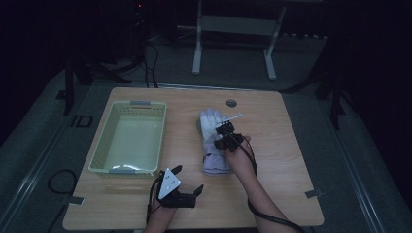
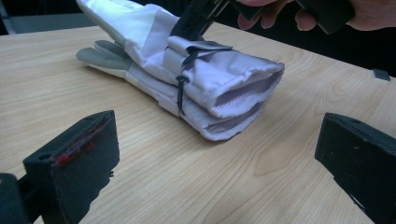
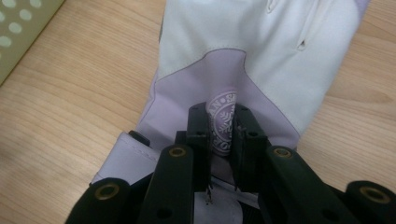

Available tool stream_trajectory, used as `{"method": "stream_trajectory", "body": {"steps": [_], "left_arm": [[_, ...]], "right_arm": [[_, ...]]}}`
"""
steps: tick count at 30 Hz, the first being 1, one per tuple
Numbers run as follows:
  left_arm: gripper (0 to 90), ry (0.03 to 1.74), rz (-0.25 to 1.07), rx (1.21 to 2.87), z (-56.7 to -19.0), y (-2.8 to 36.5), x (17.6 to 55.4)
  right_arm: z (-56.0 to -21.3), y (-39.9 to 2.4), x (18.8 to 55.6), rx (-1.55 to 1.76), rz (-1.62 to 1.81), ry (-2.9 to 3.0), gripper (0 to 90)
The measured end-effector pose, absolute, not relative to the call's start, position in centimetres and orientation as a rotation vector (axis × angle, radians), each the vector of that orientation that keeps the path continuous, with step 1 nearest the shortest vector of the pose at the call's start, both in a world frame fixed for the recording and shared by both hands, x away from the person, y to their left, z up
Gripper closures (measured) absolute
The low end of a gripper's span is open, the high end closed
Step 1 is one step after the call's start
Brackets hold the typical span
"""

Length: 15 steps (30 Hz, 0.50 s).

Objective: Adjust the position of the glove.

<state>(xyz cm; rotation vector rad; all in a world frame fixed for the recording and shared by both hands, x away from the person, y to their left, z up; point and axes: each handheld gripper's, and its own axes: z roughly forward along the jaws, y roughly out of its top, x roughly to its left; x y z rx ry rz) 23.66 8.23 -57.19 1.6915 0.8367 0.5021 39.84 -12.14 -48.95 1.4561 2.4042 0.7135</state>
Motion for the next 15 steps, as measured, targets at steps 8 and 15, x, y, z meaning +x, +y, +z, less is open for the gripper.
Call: {"method": "stream_trajectory", "body": {"steps": [8, 15], "left_arm": [[0.1, 0.839, 0.501, 1.691, -57.2, 8.2, 23.7], [0.1, 0.838, 0.5, 1.697, -57.2, 8.2, 23.7]], "right_arm": [[-49.4, -12.8, 39.7, 1.458, 0.709, 2.403, 72.4], [-48.4, -13.7, 39.5, 1.37, 0.859, 2.402, 41.3]]}}
